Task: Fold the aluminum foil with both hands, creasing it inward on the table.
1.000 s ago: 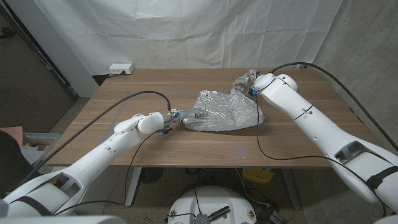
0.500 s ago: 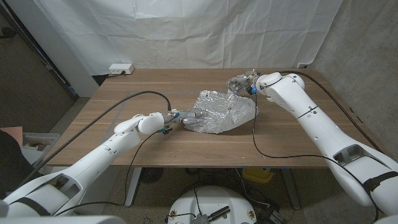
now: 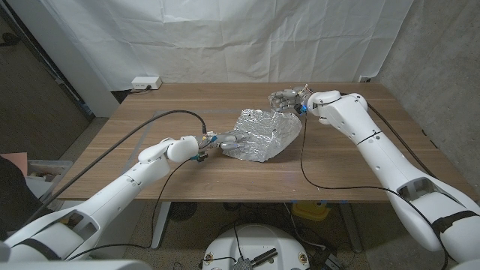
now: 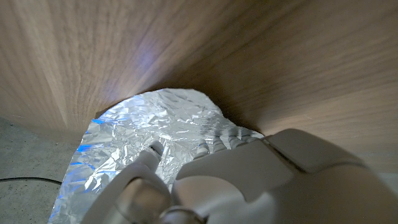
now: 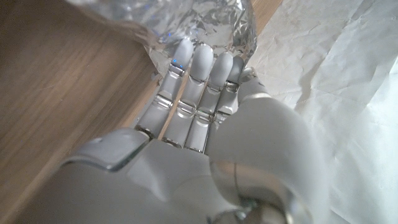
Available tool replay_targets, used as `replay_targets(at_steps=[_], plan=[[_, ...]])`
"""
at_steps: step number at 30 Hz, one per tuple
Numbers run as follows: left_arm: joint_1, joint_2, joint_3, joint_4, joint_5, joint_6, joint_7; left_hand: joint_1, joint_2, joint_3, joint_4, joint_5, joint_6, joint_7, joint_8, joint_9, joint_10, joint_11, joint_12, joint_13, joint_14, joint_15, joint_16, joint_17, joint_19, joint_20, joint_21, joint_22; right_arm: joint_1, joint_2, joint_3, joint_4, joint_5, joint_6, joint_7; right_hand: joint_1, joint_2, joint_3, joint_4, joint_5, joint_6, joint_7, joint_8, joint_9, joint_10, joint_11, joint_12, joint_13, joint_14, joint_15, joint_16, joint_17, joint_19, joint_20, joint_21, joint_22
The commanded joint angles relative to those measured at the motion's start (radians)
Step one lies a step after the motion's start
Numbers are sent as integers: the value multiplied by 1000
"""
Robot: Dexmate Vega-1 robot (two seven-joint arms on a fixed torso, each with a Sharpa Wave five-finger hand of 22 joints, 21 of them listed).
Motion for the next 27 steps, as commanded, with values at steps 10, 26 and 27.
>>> replay_targets(at_steps=[10, 26, 27], plan=[[7, 1, -5, -1, -7, 7, 7, 4, 87, -5, -1, 7, -9, -2, 4, 2, -41, -2, 2, 3, -132, -37, 6, 4, -38, 52, 9, 4, -37, 120, 50, 112, 154, 158, -99, 1, 10, 8, 11, -4, -11, -7, 0, 2, -9, -1, -12, -12, 27, -58, -33, -55, -9, -13, 17, -16], [-1, -3, -1, 14, -9, 3, 9, 4, 87, -5, -1, 7, -11, -3, 4, 2, -41, -1, 3, 3, -132, -36, 6, 4, -38, 52, 8, 5, -98, 216, 48, 129, 140, 291, -297, -22, 19, 21, 32, -2, -23, -19, -4, -5, -22, -2, -35, -53, 39, -53, -106, -144, 22, -42, 70, -19], [-1, -3, -1, 14, -10, 3, 8, 4, 87, -5, -1, 7, -10, -3, 4, 2, -40, -1, 3, 3, -132, -36, 6, 4, -38, 52, 8, 5, -102, 222, 47, 130, 138, 301, -307, -23, 19, 21, 33, -2, -23, -20, -5, -5, -22, -4, -35, -53, 38, -51, -108, -145, 25, -43, 74, -18]])
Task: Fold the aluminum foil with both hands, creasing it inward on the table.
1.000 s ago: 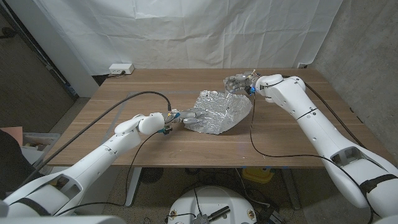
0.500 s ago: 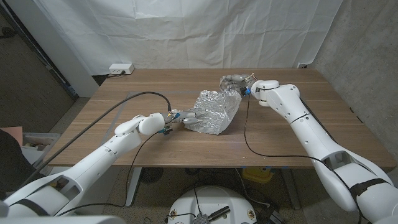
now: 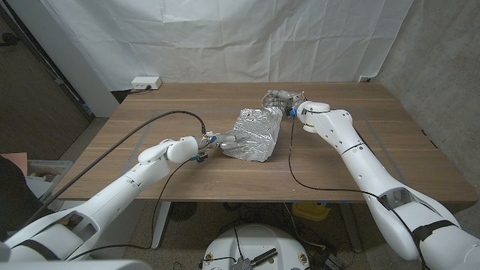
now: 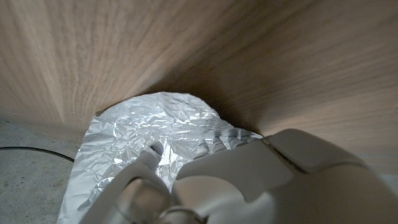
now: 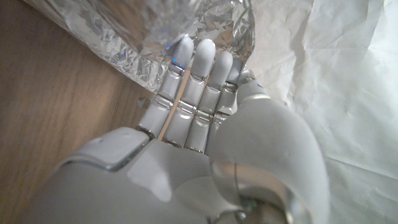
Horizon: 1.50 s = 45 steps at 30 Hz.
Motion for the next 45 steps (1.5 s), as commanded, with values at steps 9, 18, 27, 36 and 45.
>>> replay_targets(at_steps=[9, 18, 27, 36, 45], plan=[[-9, -5, 6, 12, 1, -4, 0, 4, 88, -5, -1, 7, -10, -3, 4, 2, -41, -2, 3, 3, -132, -37, 8, 5, -37, 52, 5, 5, -73, 113, -6, 13, -17, 167, -214, -23, -1, 11, 15, 3, -13, -9, -7, -8, -19, -9, -15, -18, 27, -29, -55, -45, 21, -14, 68, 39], [-12, -6, 7, 16, 3, -6, 2, 4, 88, -5, -1, 7, -11, -3, 4, 2, -42, -1, 3, 3, -133, -37, 8, 5, -37, 51, 5, 6, -83, 110, -26, 13, -29, 208, -211, -63, -5, 53, 32, -2, -168, -17, -81, -36, -151, 29, -104, -90, -59, 22, -223, -157, -45, 1, 182, 117], [-20, -11, 10, 28, 2, -13, 4, 4, 89, -5, 0, 8, -11, -3, 4, 2, -43, -1, 3, 3, -132, -36, 8, 5, -37, 52, 5, 6, -123, 136, -30, 36, -28, 348, -191, -262, -22, 88, 114, 10, -386, 7, -196, -82, -368, 98, -314, -221, -235, 130, -417, -288, -147, 65, 165, -29], [-33, -16, 16, 46, 2, -22, 3, 4, 89, -5, 0, 8, -10, -2, 5, 2, -43, -2, 3, 3, -133, -35, 8, 5, -39, 52, 3, 6, -154, 164, -67, 90, -102, 540, -217, -426, -20, 75, 187, 6, -500, 28, -207, -88, -472, 127, -419, -274, -383, 178, -502, -321, -252, 113, 85, -75], [-40, -19, 16, 56, -2, -26, 1, 4, 91, -4, 0, 8, -11, -4, 4, 2, -42, -1, 3, 3, -133, -35, 8, 5, -41, 54, 3, 6, -149, 127, -176, 142, -317, 631, -300, -445, 8, 105, 193, 11, -465, 31, -185, -90, -449, 134, -427, -288, -418, 176, -528, -333, -301, 97, 47, -76]])
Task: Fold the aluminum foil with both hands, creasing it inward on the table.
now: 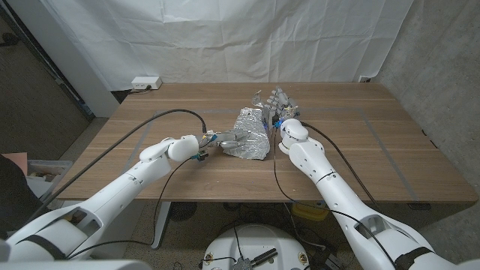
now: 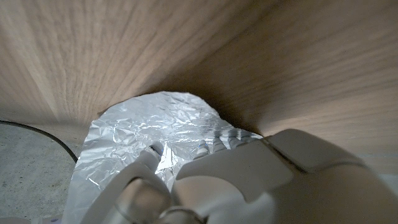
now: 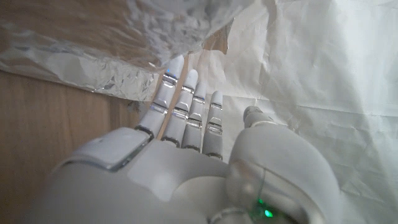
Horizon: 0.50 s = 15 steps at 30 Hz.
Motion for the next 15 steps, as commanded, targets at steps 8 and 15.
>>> replay_targets(at_steps=[8, 15], plan=[[-15, -5, 3, 19, -4, -9, -1, 4, 91, -4, 0, 8, -7, 2, 4, 2, -43, 0, 3, 4, -99, -5, 10, 5, -5, 90, -2, 0, 4, -44, -169, 102, -363, 180, -154, 11, 35, 84, -8, 15, 72, -5, 27, -1, 48, -7, -12, -19, -5, -25, -23, -21, -29, -31, -42, -2], [-24, -9, 6, 33, -6, -18, -1, 4, 92, -4, 0, 8, -12, 0, 3, 2, -46, -2, 2, 4, -100, -5, 9, 6, -6, 89, -3, 0, 25, -105, -245, 107, -503, 135, -155, 41, 37, 183, -21, 22, 74, -14, 21, -2, 36, -23, -45, -34, -24, -38, -44, -47, -43, -62, -75, -3]])
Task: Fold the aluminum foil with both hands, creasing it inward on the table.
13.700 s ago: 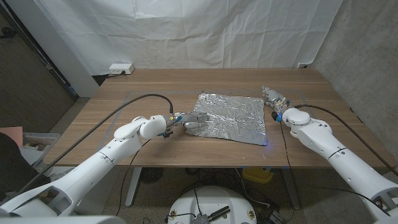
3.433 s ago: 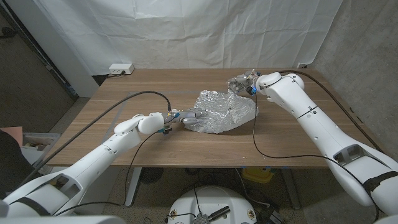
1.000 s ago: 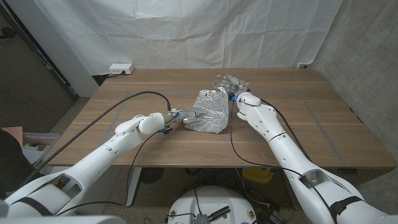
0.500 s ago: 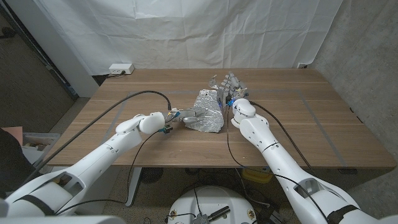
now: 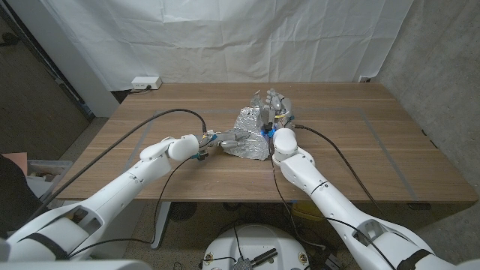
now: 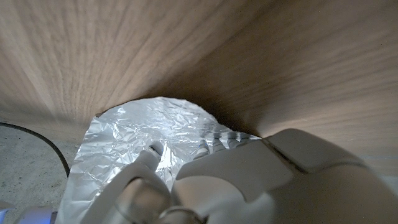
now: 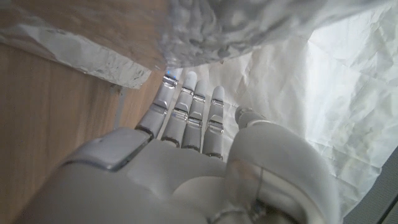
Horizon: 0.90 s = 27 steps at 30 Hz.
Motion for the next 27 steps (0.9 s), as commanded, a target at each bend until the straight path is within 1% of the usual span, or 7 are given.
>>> replay_targets(at_steps=[1, 2, 4, 8, 14, 19, 27], plan=[[-15, -6, 5, 22, -5, -10, -2, 4, 92, -4, 0, 8, -12, 0, 3, 2, -46, -2, 3, 3, -100, -5, 6, 4, -5, 89, -2, 5, 27, -75, -120, 29, -265, -6, -48, 17, -1, 75, -5, 6, 2, -13, -5, 2, -24, -22, -37, -10, -45, -15, -30, -20, -35, -25, -37, 2], [-16, -7, 6, 24, -5, -11, -2, 4, 92, -4, 1, 8, -12, 0, 3, 2, -46, -2, 3, 3, -100, -5, 6, 4, -5, 89, -2, 5, 31, -83, -130, 28, -281, -17, -45, 14, -3, 87, -3, 5, -4, -18, -9, 2, -40, -23, -50, -12, -60, -18, -39, -25, -35, -28, -43, 1], [-18, -8, 7, 27, -6, -13, -3, 4, 92, -4, 1, 8, -12, 0, 3, 2, -47, -2, 3, 3, -100, -5, 6, 4, -5, 88, -2, 5, 39, -99, -145, 20, -302, -44, -25, 5, -12, 113, -1, 0, -27, -33, -18, 1, -66, -33, -78, -17, -112, -27, -64, -40, -70, -41, -71, 1], [-18, -9, 7, 28, -7, -13, -3, 4, 92, -3, 1, 8, -13, 0, 3, 2, -47, -3, 3, 3, -101, -5, 5, 4, -5, 89, -3, 5, 55, -116, -170, 13, -338, -99, -1, -9, -19, 130, 1, -6, -57, -42, -28, 1, -100, -48, -107, -21, -162, -35, -85, -53, -110, -51, -101, 1], [-17, -8, 5, 29, -9, -12, -3, 4, 92, -3, 1, 8, -13, 0, 3, 2, -48, -2, 3, 3, -101, -5, 6, 4, -5, 88, -2, 5, 77, -131, -211, 16, -401, -142, 8, -14, -29, 133, -4, -10, -66, -46, -28, 0, -108, -52, -119, -22, -188, -39, -94, -61, -128, -54, -116, 2], [-20, -9, 6, 33, -11, -13, -5, 4, 92, -3, 1, 8, -14, -1, 3, 2, -47, -3, 3, 3, -101, -4, 6, 4, -5, 89, -3, 5, 106, -154, -254, 3, -460, -213, 52, -14, -39, 132, -18, -13, -60, -50, -24, 0, -100, -50, -122, -22, -205, -49, -98, -68, -139, -58, -127, 2], [-19, -6, 0, 37, -19, -27, 8, 4, 91, -3, 1, 8, -13, -1, 4, 2, -42, -2, 5, 3, -93, -5, 9, 4, 1, 93, -1, 5, 135, -169, -281, 5, -488, -273, 106, -34, -44, 113, -23, -22, -53, -56, -19, -1, -111, -53, -140, -23, -258, -53, -102, -73, -178, -74, -157, 1]])
